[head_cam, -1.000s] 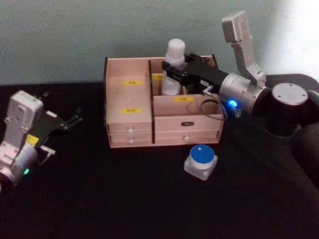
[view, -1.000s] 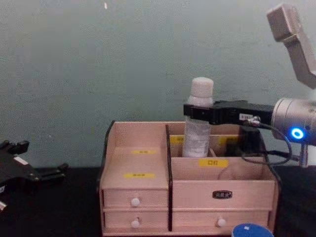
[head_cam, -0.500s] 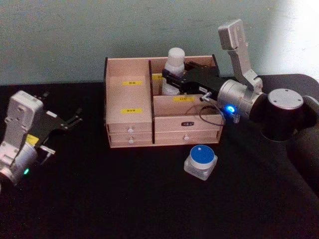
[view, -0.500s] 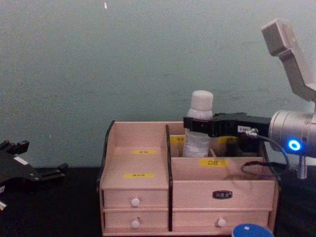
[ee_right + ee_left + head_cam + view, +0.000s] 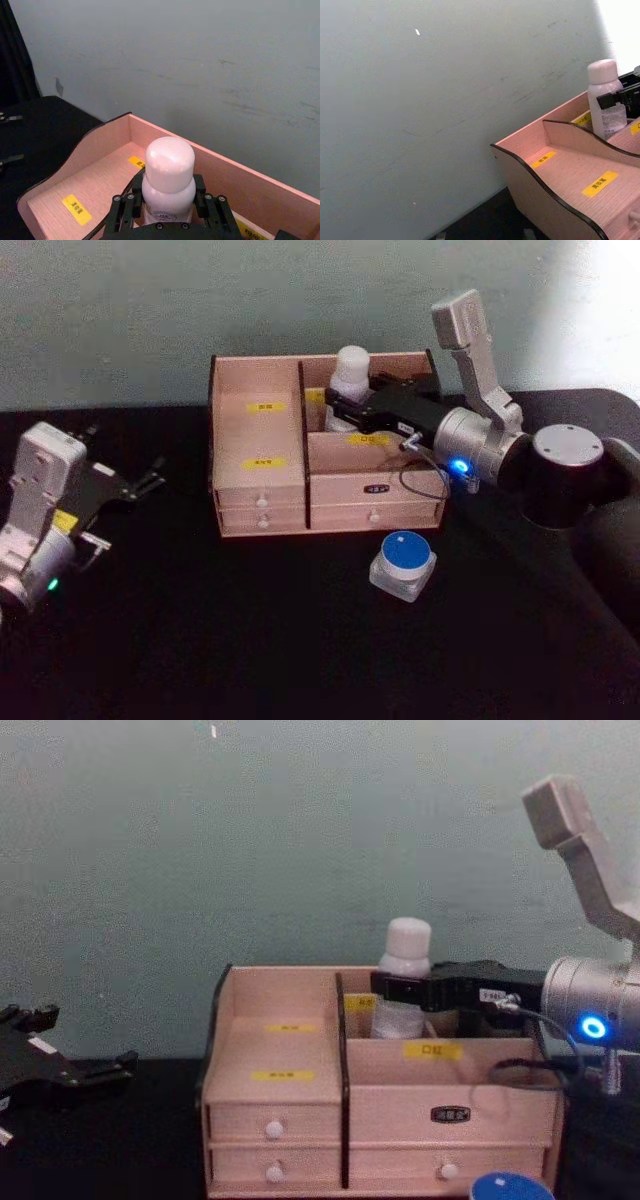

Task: Pick up the facial cleanser and watermelon frost from the table and place them into the tiered storage box.

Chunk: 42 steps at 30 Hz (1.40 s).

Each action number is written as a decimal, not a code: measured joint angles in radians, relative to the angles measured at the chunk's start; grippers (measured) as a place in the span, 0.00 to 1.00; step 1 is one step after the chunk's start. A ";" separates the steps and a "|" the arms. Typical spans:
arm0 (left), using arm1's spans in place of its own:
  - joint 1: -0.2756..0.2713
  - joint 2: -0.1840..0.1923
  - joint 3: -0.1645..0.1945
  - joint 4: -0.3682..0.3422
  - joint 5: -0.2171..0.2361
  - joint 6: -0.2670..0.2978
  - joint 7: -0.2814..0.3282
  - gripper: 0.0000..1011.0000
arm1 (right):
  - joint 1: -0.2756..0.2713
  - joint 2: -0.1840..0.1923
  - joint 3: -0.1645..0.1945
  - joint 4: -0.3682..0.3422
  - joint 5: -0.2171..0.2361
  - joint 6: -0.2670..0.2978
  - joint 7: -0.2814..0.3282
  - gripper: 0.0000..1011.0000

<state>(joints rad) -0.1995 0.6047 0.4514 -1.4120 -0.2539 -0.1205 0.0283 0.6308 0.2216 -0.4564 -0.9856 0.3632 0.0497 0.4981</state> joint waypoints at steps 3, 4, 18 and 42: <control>0.000 0.000 0.000 0.000 0.000 0.000 0.000 0.99 | 0.000 0.000 0.000 0.000 0.000 0.000 0.000 0.58; 0.000 0.000 0.000 0.000 0.000 0.000 0.000 0.99 | 0.000 0.000 0.000 0.000 0.000 0.000 0.000 0.58; 0.000 0.000 0.000 0.000 0.000 0.000 0.000 0.99 | 0.000 0.000 0.001 -0.001 0.005 0.002 0.001 0.83; 0.000 0.000 0.000 0.000 0.000 0.000 0.000 0.99 | -0.047 0.035 0.014 -0.082 0.011 0.008 0.003 0.99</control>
<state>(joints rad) -0.1995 0.6047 0.4514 -1.4120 -0.2539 -0.1205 0.0283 0.5834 0.2570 -0.4425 -1.0677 0.3738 0.0581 0.5015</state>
